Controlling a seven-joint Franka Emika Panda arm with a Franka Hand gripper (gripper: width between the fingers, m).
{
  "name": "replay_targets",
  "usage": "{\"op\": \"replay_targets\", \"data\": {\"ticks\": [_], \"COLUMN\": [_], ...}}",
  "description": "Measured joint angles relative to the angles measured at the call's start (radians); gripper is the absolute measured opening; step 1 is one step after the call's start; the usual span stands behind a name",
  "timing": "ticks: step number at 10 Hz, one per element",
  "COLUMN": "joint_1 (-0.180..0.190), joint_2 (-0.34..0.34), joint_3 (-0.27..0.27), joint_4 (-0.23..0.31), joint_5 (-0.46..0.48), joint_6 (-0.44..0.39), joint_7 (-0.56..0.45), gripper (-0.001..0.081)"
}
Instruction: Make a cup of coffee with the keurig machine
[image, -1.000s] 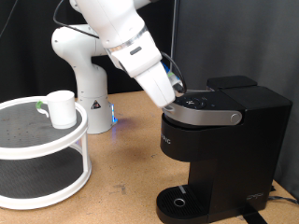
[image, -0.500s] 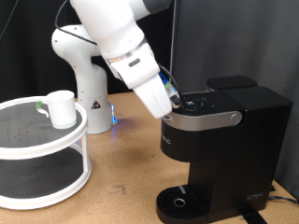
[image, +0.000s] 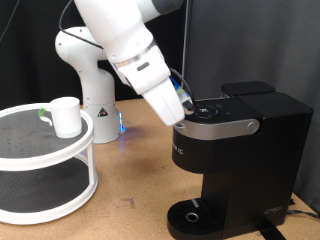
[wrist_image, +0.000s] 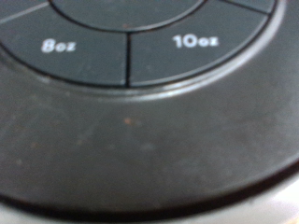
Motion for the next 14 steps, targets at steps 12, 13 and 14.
{"op": "replay_targets", "data": {"ticks": [12,13,14], "joint_1": [-0.014,-0.014,-0.021], "joint_2": [-0.112,-0.121,-0.14], "joint_3": [-0.057,-0.055,-0.057], "joint_4": [-0.043,-0.068,-0.097], "joint_5": [0.107,0.127,0.13], "joint_6": [-0.02,0.037,0.052], "joint_7": [-0.099,-0.07,-0.024], "gripper": [0.0,0.0,0.0]}}
